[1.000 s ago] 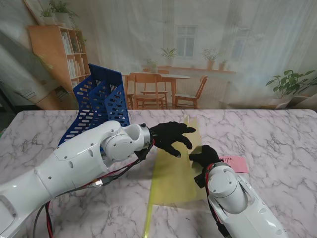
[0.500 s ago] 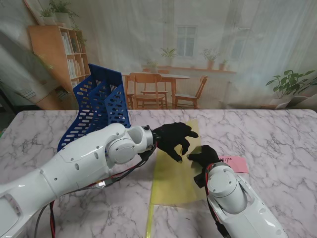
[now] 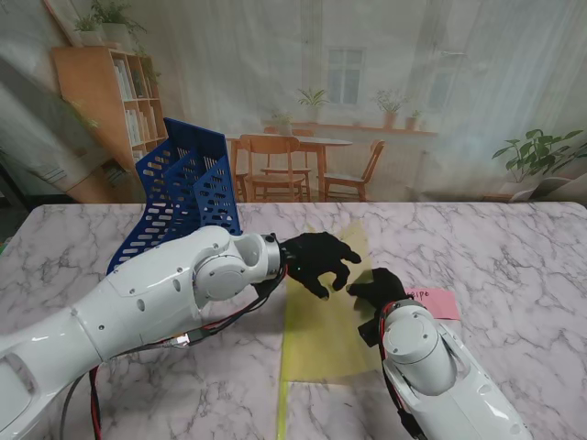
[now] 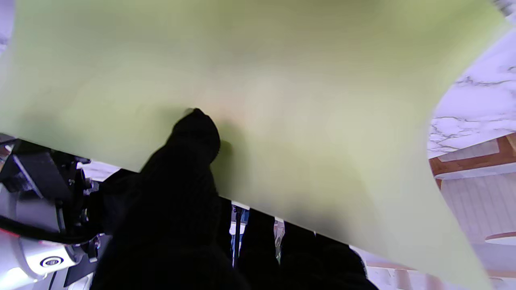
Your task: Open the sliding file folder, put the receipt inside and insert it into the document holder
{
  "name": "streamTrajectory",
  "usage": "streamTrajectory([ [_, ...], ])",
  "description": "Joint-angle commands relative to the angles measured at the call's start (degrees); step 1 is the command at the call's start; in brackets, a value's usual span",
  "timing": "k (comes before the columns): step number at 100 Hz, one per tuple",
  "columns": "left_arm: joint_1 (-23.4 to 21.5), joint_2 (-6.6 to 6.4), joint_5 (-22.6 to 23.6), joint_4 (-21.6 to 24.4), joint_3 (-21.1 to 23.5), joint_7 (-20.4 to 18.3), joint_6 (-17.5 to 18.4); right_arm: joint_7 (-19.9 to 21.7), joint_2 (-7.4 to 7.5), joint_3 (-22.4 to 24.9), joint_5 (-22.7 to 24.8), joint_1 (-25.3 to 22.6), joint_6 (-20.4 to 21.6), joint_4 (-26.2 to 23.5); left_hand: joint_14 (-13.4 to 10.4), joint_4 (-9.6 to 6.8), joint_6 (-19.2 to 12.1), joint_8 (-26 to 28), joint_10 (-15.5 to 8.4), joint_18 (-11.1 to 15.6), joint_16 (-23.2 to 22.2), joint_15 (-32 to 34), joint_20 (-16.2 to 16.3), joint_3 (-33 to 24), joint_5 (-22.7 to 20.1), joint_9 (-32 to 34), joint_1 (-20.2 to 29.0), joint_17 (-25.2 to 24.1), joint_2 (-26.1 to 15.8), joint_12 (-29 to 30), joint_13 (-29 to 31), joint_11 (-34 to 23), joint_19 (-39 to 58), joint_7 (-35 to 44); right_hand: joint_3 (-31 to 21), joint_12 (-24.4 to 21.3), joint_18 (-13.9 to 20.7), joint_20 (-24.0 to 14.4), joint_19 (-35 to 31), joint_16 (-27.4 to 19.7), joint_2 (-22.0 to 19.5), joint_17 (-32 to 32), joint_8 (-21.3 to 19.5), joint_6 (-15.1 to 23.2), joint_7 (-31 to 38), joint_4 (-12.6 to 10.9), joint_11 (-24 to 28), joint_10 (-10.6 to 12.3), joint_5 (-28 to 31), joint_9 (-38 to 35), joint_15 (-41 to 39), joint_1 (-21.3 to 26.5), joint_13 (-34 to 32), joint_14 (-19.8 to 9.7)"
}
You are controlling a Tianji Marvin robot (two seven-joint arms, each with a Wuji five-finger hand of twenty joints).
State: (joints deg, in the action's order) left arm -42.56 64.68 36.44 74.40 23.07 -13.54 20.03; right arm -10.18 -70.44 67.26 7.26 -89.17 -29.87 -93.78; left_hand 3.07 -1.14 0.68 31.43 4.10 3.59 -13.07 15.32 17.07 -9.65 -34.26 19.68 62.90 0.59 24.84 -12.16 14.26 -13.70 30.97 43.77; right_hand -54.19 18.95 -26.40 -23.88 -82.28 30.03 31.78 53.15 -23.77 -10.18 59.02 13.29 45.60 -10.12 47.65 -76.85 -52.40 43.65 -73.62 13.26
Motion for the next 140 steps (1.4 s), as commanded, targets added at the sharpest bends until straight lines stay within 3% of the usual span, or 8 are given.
streamTrajectory([
  [1, 0.3, -0.11, 1.4, -1.1, -0.5, 0.0, 0.2, -0.1, -0.27, 0.1, -0.2, 0.0, -0.5, -0.3, 1.7, 0.7, -2.0, 1.1, 1.2, 1.0, -1.0, 1.9, 2.8, -2.0, 1.3, 4.3, 4.7, 0.0, -1.7, -0.9, 4.8, -0.8, 6.5, -0.9, -2.2, 0.5, -1.9, 0.0, -1.6, -0.4, -0.7, 1.1, -0.9, 2.6, 1.8, 0.0, 2.6, -1.4, 0.2, -1.6, -1.8, 3.2, -0.8, 0.5],
  [22, 0.1, 1.09, 4.8, -3.7, -1.2, 5.7, -0.2, -0.3, -0.45, 0.1, -0.8, -0.1, -1.1, -0.5, 1.4, 1.66, -2.6, -5.9, -2.7, -0.5, -3.1, 6.7, 7.2, -1.4, -3.6, 25.0, 8.3, 9.6, -7.7, -3.8, 22.2, -3.0, 18.0, -5.4, -2.3, 0.5, -2.0, 0.0, -1.6, -0.4, -0.7, 1.3, -0.9, 2.3, 1.8, -0.1, 2.6, -1.7, 0.1, -1.6, -2.0, 3.3, -0.8, 0.6],
  [42, -0.4, 1.55, 6.3, -5.2, -1.2, 9.0, 1.3, -0.8, -0.67, 0.2, -1.4, -0.4, -1.8, -0.8, 3.4, 2.09, -3.7, -5.0, -2.0, -2.9, -6.8, 13.0, 9.4, 0.7, -10.7, 38.3, 9.7, 15.6, -10.2, -9.9, 31.3, -1.3, 24.5, 0.9, -2.5, 0.5, -2.5, 0.0, -1.4, -0.3, -0.7, 1.6, -0.9, 1.9, 1.8, -0.1, 2.7, -1.8, 0.0, -1.5, -2.1, 3.4, -0.7, 0.7],
  [60, -2.5, 0.21, 8.8, -4.2, 2.2, 10.9, 5.8, -1.3, -0.89, 0.3, -1.5, -0.9, -2.7, -0.9, 2.9, 2.32, -5.6, 0.3, -2.8, -2.9, -10.1, 14.4, 9.4, 1.2, -9.8, 38.7, 10.7, 16.8, -12.4, -14.6, 32.1, -3.3, 25.4, 5.7, -2.5, 0.2, -2.9, 0.2, -0.9, -0.9, -1.1, 1.0, -0.8, 1.6, 1.7, 0.0, 2.3, -2.2, -0.4, -0.8, -1.0, 3.4, -0.5, 1.2],
  [83, -7.8, -2.16, 10.4, -0.1, 10.1, 9.2, 8.8, -2.5, -1.46, -0.8, -1.0, -1.0, -4.8, -0.2, 1.9, 2.45, -6.7, 5.3, -4.9, -2.2, -11.2, 12.6, 8.5, -0.1, -8.0, 36.4, 11.1, 15.5, -14.0, -18.1, 30.2, -4.2, 23.5, 9.5, -1.3, -0.6, -3.0, 0.8, 0.5, -2.5, -2.6, -0.8, -0.6, 1.1, 1.6, -0.1, 1.4, -2.5, -2.1, 0.7, 2.8, 3.7, -0.3, 1.9],
  [117, -14.0, -3.45, 9.0, 3.4, 18.9, 7.1, 12.0, -6.6, -3.21, -2.5, -0.3, -1.3, -8.6, 1.5, 1.8, 3.07, -6.7, 11.1, -6.5, -2.5, -11.0, 10.9, 8.3, -2.8, -7.3, 33.7, 11.1, 13.8, -14.9, -19.3, 28.0, -5.0, 22.4, 12.7, 2.4, -1.3, -3.0, 2.9, 3.6, -5.9, -6.8, -7.1, 0.7, 0.7, 2.6, -0.5, -1.8, -3.9, -5.8, 4.3, 12.7, 4.5, 0.2, 3.9],
  [131, -14.4, -3.65, 7.4, 3.6, 19.4, 5.8, 13.4, -6.3, -3.06, -2.5, -0.4, -2.0, -8.6, 1.3, 1.9, 3.14, -6.6, 11.9, -6.5, -2.6, -10.9, 10.9, 8.3, -3.0, -7.5, 33.8, 11.1, 13.8, -14.9, -19.2, 28.2, -5.1, 22.4, 12.7, 8.2, 1.6, 0.3, 3.2, 7.8, -6.8, -10.2, -21.6, 1.9, 2.7, 2.1, -1.2, -1.9, -5.3, -17.2, 20.7, 24.0, 4.5, 11.5, 5.3],
  [140, -14.2, -3.7, 6.6, 3.3, 19.3, 5.1, 13.6, -5.0, -2.33, -2.4, 0.5, -2.7, -7.7, 0.8, 2.0, 3.14, -6.6, 12.7, -6.4, -2.5, -10.9, 10.9, 8.4, -3.0, -7.4, 33.8, 11.1, 13.9, -14.9, -19.1, 28.3, -5.3, 22.5, 12.8, 9.5, 3.6, 3.2, 0.6, 9.1, -7.0, -11.4, -30.6, 3.7, 3.6, -3.1, -2.2, -0.5, -5.3, -25.1, 37.8, 23.7, -2.4, 24.8, 4.3],
])
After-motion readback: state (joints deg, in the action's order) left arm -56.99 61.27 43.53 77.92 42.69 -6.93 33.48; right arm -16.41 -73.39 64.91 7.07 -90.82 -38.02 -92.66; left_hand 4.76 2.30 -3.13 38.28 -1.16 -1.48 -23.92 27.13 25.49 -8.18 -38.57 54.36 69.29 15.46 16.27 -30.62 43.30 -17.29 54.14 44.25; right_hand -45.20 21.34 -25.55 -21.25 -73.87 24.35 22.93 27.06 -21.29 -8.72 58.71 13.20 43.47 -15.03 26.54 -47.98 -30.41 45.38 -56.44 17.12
